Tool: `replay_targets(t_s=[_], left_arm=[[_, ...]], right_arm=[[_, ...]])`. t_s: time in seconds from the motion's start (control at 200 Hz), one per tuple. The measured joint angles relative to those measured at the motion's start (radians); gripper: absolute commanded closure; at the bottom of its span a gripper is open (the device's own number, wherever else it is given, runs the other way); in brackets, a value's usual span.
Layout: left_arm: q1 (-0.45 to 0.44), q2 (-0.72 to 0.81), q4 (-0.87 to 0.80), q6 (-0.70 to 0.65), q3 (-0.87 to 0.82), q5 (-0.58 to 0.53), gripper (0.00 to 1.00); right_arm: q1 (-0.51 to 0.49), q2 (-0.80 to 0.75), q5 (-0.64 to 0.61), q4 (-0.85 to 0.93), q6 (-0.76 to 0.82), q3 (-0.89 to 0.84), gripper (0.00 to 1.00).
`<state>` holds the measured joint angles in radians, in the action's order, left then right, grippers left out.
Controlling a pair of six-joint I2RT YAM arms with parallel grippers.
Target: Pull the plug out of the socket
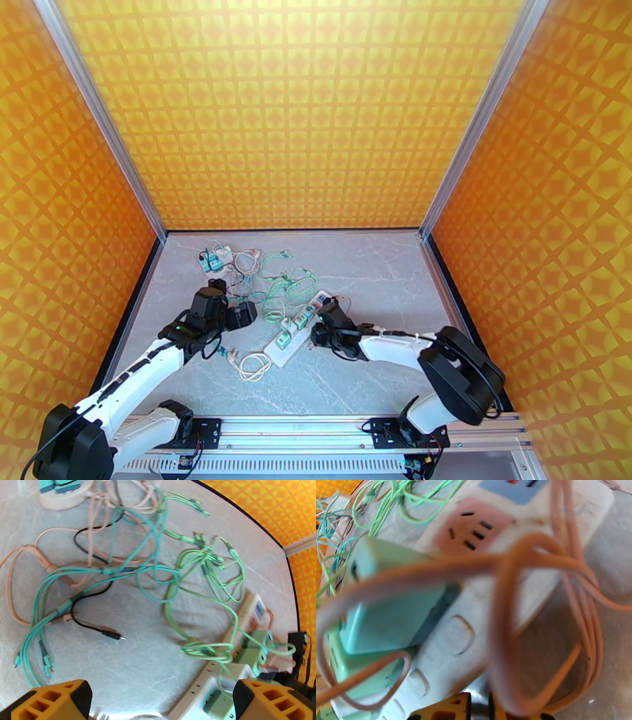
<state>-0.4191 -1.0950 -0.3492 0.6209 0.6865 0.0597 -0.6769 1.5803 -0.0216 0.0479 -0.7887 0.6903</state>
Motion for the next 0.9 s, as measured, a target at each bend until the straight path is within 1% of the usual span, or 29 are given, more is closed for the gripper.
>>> replay_targets(t_s=[0.245,0.265,0.52,0.755,0.835,0.9], left_arm=[[-0.071,-0.088,-0.008,-0.042,0.028,0.003,0.0],[-0.076,-0.095,-0.008,-0.044,0.03,0.004,0.02],[-0.111,-0.179,-0.024,-0.066,0.076,0.004,0.02],[-0.137,-0.222,-0.036,-0.081,0.13,0.004,0.03],[-0.157,-0.24,-0.04,-0.085,0.151,0.004,0.11],[-0.175,-0.25,-0.041,-0.092,0.164,0.004,0.17]], right_arm=[[0.108,0.098,0.008,0.001,0.053,0.085,0.8],[0.115,0.111,0.01,0.0,0.063,0.098,0.8],[0.212,0.276,0.059,0.045,0.175,0.312,0.81],[0.33,0.427,0.095,0.109,0.256,0.53,0.8],[0.356,0.463,0.114,0.129,0.279,0.587,0.79],[0.367,0.468,0.127,0.139,0.291,0.599,0.77]])
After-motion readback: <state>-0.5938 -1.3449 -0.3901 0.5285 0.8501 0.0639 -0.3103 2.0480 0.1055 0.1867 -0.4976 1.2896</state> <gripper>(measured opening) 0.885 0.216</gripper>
